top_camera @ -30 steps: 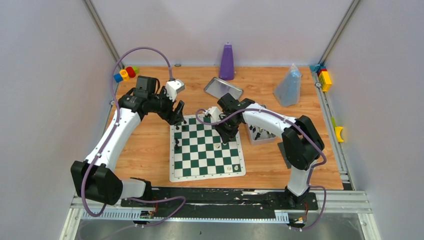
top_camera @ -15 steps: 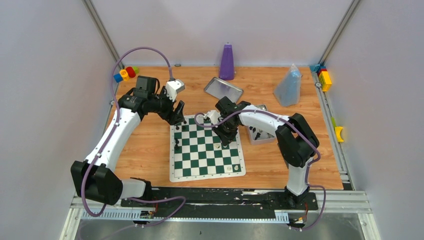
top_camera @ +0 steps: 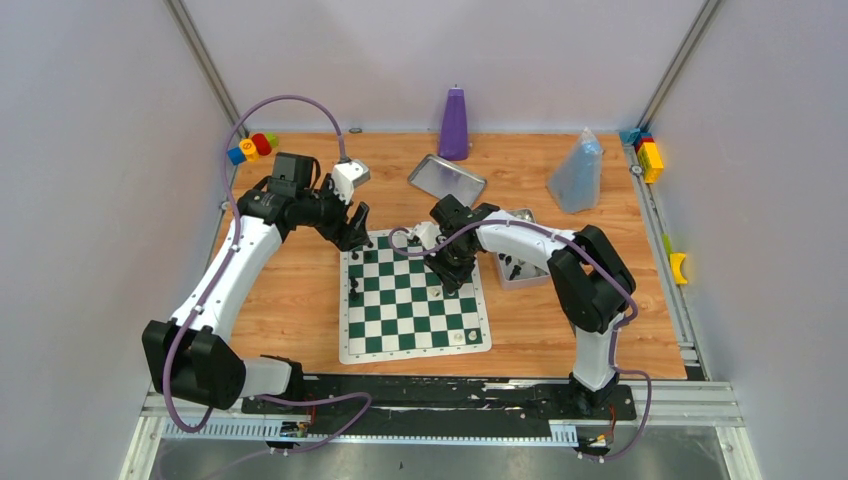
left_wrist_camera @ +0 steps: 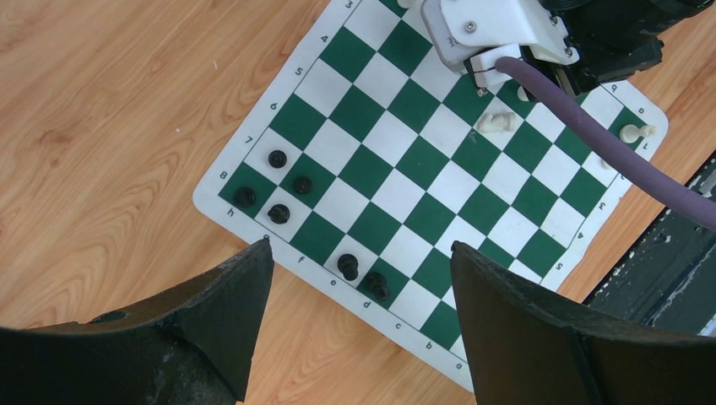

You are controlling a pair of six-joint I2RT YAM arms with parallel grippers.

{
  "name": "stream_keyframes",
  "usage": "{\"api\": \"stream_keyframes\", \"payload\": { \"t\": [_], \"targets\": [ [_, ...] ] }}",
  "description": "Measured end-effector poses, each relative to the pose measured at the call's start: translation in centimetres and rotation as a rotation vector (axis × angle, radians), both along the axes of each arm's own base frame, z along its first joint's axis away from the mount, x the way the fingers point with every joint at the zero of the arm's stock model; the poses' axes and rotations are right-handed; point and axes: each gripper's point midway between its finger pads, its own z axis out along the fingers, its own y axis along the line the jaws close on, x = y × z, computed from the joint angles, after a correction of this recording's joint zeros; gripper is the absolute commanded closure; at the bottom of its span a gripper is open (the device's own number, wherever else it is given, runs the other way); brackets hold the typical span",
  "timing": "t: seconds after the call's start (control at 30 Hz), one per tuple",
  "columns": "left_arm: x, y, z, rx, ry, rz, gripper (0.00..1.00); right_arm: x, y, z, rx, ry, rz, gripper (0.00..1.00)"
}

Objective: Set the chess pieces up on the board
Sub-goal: Place the chess piece on the chessboard.

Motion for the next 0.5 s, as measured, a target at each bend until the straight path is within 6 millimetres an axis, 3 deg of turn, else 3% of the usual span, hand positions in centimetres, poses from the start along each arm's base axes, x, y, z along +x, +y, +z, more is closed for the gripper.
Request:
{"api": "stream_keyframes", "payload": {
  "t": [0.13, 0.33, 0.5],
  "targets": [
    [0.0, 0.0, 0.0, 0.000, 0.002, 0.000, 0.16, 0.1, -0.1, 0.0, -0.006, -0.006, 0.003, 0.63],
    [0.0, 0.0, -0.2, 0.001, 0.006, 0.000, 0.16, 0.0, -0.2, 0.3, -0.013, -0.001, 0.004, 0.60],
    [0.0, 0.0, -0.3, 0.001, 0.008, -0.001, 0.16, 1.5, 0.5, 2.9, 0.024, -0.042, -0.010, 0.59]
  ]
}}
